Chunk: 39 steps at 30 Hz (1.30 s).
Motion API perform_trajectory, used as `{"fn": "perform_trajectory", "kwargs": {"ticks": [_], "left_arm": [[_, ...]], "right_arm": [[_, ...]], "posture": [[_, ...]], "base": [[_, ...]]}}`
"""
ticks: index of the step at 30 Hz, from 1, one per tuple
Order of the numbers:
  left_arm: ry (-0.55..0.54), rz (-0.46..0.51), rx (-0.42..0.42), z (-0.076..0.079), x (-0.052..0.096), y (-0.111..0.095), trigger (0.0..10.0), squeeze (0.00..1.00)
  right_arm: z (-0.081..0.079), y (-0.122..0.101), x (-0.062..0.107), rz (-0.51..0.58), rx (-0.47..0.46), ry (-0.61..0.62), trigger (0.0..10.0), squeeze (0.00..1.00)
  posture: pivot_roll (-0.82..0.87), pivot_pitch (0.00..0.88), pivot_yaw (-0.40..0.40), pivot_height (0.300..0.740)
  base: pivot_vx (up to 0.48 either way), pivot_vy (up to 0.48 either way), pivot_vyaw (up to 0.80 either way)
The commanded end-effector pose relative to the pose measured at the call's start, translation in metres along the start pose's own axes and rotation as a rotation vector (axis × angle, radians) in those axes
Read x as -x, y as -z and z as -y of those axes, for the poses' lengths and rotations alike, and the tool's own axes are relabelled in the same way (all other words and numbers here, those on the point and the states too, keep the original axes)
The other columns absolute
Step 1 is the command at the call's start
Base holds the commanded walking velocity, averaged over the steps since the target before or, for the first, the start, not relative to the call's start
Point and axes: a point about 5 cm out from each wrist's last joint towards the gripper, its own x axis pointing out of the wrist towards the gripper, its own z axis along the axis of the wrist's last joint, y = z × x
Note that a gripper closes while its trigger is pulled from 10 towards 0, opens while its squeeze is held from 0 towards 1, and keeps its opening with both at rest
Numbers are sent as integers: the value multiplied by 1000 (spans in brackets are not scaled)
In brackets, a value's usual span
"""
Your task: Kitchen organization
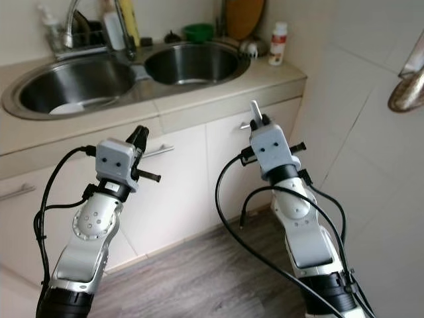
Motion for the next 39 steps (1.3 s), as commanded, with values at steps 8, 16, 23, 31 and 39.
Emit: {"fn": "perform_trajectory", "kwargs": {"ticks": [8, 16, 23, 31, 39], "left_arm": [[12, 18, -10, 3, -1, -5, 10000, 0], [-31, 35, -24, -3, -4, -10, 10000, 0], [-50, 34, -32, -6, -3, -9, 10000, 0], [-56, 33, -31, -6, -3, -9, 10000, 0], [-53, 32, -29, -5, -4, -9, 10000, 0]], "right_arm": [[-1, -8, -3, 36, 26, -10, 10000, 0], [-2, -18, -8, 82, 14, -6, 10000, 0], [-1, -25, -12, 113, -15, 4, 10000, 0], [1, -27, -14, 124, -11, 9, 10000, 0], [-1, -27, -15, 125, -10, 5, 10000, 0]], "posture": [[69, 0, -12, 740], [73, 0, -13, 740], [75, 0, -15, 740], [75, 0, -16, 740], [70, 0, -13, 740]], "base": [[306, 0, 800], [297, 0, 800], [286, 0, 322], [284, 0, 0], [285, 0, 0]]}}
